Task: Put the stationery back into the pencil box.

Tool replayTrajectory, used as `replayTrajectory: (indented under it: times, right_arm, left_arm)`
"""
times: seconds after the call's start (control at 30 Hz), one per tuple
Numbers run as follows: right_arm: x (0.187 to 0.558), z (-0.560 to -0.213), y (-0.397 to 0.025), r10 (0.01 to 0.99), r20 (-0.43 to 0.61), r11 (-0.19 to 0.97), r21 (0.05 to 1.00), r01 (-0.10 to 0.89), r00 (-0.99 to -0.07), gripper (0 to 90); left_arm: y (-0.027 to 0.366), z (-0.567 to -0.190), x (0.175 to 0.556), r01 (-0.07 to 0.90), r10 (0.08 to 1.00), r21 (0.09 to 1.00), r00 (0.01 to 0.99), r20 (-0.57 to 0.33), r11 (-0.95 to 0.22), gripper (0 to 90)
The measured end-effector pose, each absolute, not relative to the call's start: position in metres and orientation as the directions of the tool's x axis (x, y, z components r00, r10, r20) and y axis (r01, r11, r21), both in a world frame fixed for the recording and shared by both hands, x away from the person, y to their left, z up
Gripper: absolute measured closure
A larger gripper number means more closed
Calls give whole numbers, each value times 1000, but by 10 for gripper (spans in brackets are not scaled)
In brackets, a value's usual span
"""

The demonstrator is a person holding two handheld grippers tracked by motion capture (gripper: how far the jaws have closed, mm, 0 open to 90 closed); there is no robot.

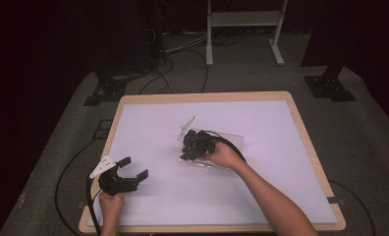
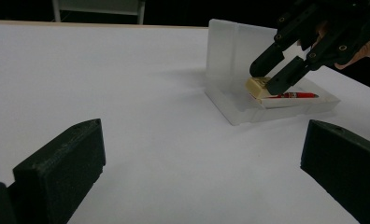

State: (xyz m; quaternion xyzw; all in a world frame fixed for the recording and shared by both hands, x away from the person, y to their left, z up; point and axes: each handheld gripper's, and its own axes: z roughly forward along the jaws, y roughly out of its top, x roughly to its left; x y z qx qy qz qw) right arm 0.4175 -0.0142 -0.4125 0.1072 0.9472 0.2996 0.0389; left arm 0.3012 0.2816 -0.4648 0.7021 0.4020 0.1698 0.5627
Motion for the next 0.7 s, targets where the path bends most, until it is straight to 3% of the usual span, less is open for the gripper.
replayTrajectory:
  times: [0.7]
  right_arm:
    - [428, -418, -10, 239, -21, 802, 568, 185, -971, 676]
  left_arm:
    - [282, -465, 301, 375, 756, 926, 618, -215, -42, 0]
